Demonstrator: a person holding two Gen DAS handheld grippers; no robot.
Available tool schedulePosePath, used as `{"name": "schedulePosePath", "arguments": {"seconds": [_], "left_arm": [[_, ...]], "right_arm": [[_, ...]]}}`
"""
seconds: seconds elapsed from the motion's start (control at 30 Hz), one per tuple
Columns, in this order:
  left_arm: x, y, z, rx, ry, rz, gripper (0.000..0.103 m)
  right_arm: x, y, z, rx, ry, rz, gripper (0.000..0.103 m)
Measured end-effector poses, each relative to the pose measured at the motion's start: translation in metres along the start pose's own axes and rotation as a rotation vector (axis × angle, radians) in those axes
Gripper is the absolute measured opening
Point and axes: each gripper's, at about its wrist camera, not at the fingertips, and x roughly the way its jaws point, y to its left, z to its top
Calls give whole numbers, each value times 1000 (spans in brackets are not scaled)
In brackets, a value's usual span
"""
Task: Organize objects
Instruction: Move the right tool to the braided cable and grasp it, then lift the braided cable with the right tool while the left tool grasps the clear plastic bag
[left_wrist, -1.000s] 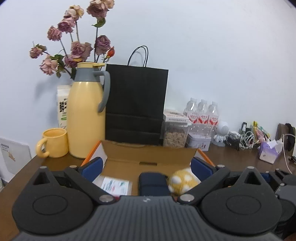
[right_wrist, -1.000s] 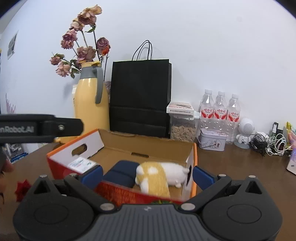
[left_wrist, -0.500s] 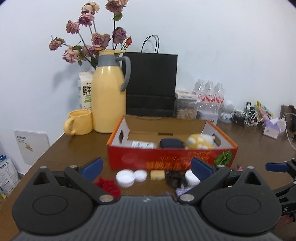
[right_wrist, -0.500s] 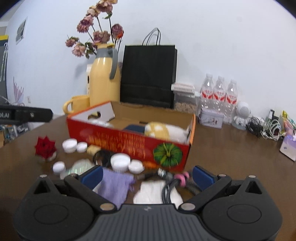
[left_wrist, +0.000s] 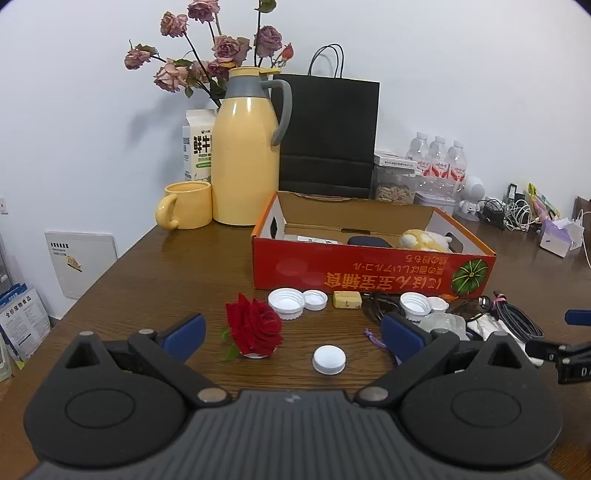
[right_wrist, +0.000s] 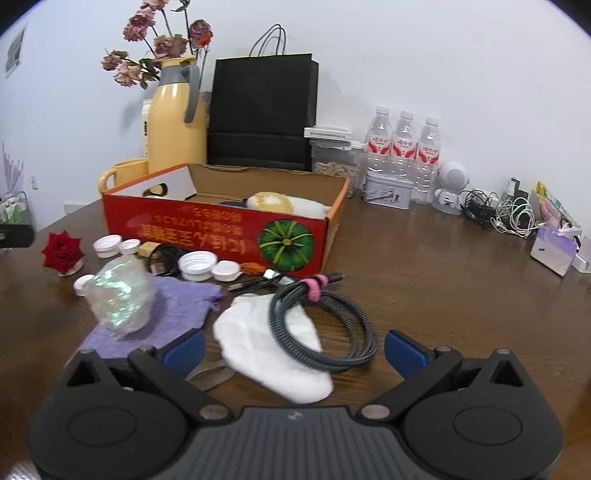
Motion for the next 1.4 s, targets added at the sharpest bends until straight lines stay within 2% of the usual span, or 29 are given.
{"name": "schedulePosePath", "arguments": {"seconds": [0.2,0.37,0.53,0.73,0.77,0.8,1.0,1.07,1.1,1.13,1.23,1.4], "left_arm": [[-1,0,0,2,5,3,103],[-1,-1,0,1,6,10,103],[2,-1,-1,-1,12,23,103],[5,0,-1,-6,16,29,103],[5,-1,-1,-5,17,27,103],[6,-2,-2,-4,18,27,103],[6,-5,-3,5,22,26,103],[6,-6,-2,4,21,28,103],[6,-6,-2,4,20,29,103],[6,-6,-1,4,19,28,103],[8,-8,-2,7,23,24,103],[10,-16,-3,19,31,10,103]], "right_arm": [[23,-14,12,5,37,12,103],[55,-33,23,47,86,60,103],[82,-41,20,99,143,95,103],[80,-46,15,129,117,125,103],[80,-46,15,126,114,126,99],[79,-45,15,123,110,124,90],[68,-41,14,100,75,84,87],[63,-37,13,65,55,44,87],[59,-36,13,54,44,32,81],[55,-35,13,46,33,27,80],[46,-35,11,23,9,-10,79],[38,-39,6,35,5,3,80]]}}
